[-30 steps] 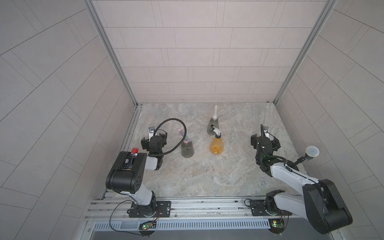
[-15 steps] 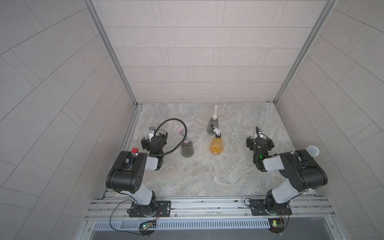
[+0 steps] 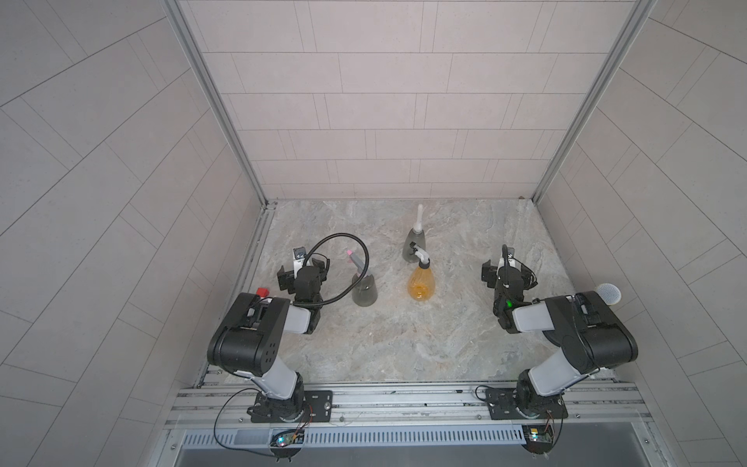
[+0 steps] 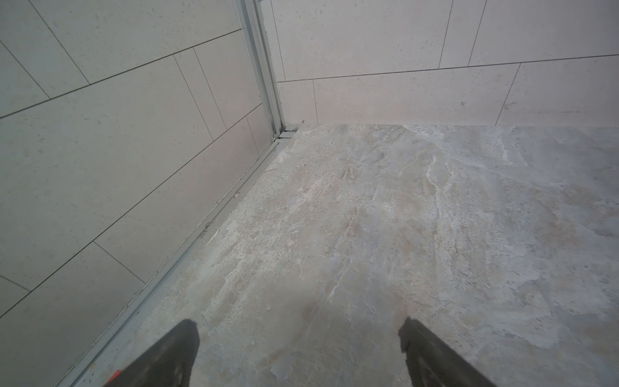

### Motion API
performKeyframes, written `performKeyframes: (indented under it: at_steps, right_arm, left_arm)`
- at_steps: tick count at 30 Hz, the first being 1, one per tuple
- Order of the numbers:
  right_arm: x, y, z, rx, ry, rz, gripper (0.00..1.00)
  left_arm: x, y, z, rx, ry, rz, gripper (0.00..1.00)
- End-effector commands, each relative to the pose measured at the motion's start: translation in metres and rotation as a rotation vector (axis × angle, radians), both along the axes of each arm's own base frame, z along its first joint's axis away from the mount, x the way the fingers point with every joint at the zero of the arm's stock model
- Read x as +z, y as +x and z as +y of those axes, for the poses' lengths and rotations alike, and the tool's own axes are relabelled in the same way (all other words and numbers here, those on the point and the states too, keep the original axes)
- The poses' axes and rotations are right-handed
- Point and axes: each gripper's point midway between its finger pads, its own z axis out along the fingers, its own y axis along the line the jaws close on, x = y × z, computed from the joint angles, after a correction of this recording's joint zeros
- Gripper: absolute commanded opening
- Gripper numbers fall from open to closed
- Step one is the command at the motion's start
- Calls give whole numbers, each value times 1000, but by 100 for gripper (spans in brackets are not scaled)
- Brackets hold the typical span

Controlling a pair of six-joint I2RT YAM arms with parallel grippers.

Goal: Attach spray nozzles to spray bottles
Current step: Reset both arms

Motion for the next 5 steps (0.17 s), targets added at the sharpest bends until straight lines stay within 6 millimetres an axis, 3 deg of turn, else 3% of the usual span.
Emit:
performKeyframes:
  at_steps: [1, 5]
  right_arm:
    - [4, -1, -1, -15, -3, -23, 100]
    - [4, -1, -1, -16, -1, -23, 100]
  left_arm:
    - [-2, 0, 2, 11, 7, 4, 100]
    - [-1, 0, 2, 11, 6, -1, 100]
